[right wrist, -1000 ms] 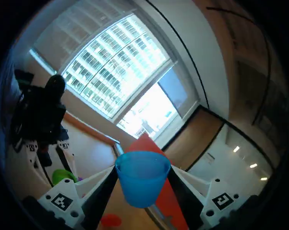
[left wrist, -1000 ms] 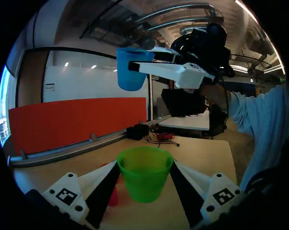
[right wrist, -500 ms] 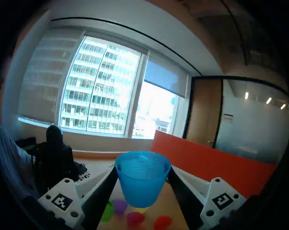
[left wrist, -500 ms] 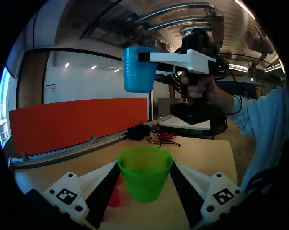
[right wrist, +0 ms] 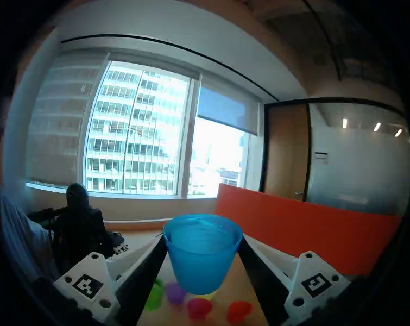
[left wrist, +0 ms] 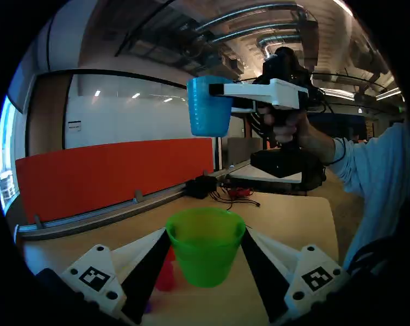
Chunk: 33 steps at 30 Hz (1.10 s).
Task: Pour water
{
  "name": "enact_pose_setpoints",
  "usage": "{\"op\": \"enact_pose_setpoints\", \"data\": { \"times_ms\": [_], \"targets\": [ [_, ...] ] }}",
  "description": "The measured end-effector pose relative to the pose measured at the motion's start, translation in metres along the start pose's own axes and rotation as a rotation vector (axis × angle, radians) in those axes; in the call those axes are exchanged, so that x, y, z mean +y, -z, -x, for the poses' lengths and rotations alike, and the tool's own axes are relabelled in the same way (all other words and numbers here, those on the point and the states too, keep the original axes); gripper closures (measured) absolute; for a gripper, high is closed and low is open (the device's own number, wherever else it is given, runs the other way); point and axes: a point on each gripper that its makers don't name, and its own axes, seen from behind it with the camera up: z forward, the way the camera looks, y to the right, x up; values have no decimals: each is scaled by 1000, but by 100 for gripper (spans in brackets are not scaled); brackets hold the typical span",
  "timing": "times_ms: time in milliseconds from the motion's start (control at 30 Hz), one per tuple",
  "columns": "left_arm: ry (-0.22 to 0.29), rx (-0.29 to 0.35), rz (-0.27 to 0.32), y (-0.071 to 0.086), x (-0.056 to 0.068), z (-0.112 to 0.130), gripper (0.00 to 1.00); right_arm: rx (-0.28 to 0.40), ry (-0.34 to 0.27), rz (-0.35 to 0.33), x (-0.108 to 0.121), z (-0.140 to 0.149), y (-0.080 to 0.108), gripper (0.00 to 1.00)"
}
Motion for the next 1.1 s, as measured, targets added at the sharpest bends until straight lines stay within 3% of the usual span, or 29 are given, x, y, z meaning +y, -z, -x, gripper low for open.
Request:
{"op": "enact_pose_setpoints", "data": {
  "times_ms": [1100],
  "targets": [
    [-21,-32,-116,53,-37,-1,14,-31,-40,136,45,47,80,9]
  ]
}}
